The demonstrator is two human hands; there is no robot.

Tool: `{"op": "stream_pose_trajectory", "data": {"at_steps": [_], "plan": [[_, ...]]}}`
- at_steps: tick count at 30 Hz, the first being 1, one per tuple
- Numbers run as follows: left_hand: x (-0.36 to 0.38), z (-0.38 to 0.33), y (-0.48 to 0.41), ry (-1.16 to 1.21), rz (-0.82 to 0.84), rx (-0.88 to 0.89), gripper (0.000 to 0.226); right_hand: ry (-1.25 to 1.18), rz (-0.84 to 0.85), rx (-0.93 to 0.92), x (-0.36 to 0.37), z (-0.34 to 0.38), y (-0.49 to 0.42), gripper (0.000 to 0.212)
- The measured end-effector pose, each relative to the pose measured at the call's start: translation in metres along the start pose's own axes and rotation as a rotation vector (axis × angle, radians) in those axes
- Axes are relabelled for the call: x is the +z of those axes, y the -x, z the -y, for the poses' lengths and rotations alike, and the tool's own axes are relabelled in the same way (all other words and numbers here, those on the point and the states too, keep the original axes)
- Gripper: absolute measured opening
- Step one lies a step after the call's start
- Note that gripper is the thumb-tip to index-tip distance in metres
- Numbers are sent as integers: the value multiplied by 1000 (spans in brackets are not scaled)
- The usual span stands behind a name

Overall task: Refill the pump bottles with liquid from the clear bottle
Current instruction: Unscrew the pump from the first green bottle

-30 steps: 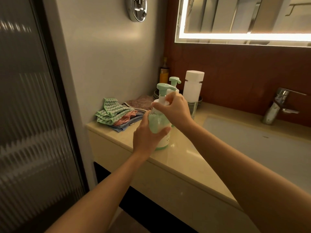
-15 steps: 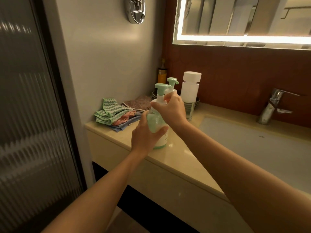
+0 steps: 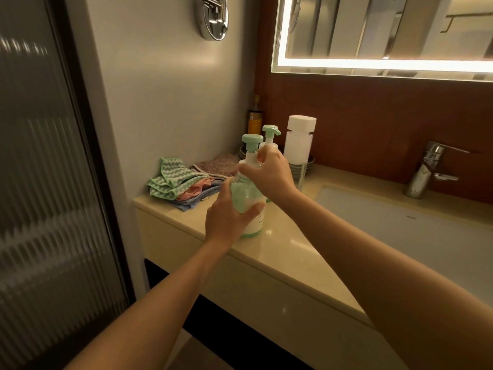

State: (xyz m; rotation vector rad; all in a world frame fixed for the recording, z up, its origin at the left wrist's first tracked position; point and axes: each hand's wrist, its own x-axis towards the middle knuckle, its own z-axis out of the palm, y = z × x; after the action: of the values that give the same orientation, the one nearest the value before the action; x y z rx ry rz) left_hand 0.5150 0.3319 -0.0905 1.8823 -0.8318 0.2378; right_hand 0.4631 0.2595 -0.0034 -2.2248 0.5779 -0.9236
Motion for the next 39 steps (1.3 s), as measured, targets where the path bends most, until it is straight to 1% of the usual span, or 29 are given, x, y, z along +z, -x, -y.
{"op": "stream_pose_trajectory", "data": {"at_steps": [2,4,6,8,12,14,16,18,20,23,24,26,28,32,33,35,37,39], "plan": [[1,0,0,-3,-5,-4,80,-109,47,40,-3,0,2,42],[2,1,0,6,-10,-10,80,-201,80,60,-5,2,4,52],[2,1,0,11,-17,-11,81,-208,83,76,-5,2,2,65],[1,1,0,8,-22,-11,81,-138,60,89,-2,1,0,72],[2,3,-1,17,-28,-13,81,46,-29,57,2,-2,-2,58],[2,3,-1,23,-29,-13,80,60,-33,45,3,-2,-2,51],[2,4,-1,28,-28,-12,80,6,-8,50,5,0,-1,47],[2,4,0,28,-32,-10,80,-25,18,49,8,2,1,48],[3,4,0,26,-40,-6,79,-19,34,44,11,3,1,54],[2,3,1,18,-43,-12,82,47,27,65,15,4,-1,74],[2,3,1,16,-43,-14,82,92,1,66,15,4,-2,77],[3,4,1,15,-42,-15,82,152,-61,33,15,4,-2,69],[3,5,1,27,-38,-21,81,123,-78,-7,14,2,-1,56],[3,5,1,53,-47,-3,78,-60,43,7,9,7,2,46],[3,5,2,54,-51,-1,78,-110,68,31,7,8,2,48],[3,4,2,43,-51,-4,79,-152,69,69,8,7,1,58],[3,3,2,28,-50,-8,80,-61,12,79,10,4,-1,68],[3,2,2,25,-48,-7,81,13,-45,74,11,1,-3,71]]}}
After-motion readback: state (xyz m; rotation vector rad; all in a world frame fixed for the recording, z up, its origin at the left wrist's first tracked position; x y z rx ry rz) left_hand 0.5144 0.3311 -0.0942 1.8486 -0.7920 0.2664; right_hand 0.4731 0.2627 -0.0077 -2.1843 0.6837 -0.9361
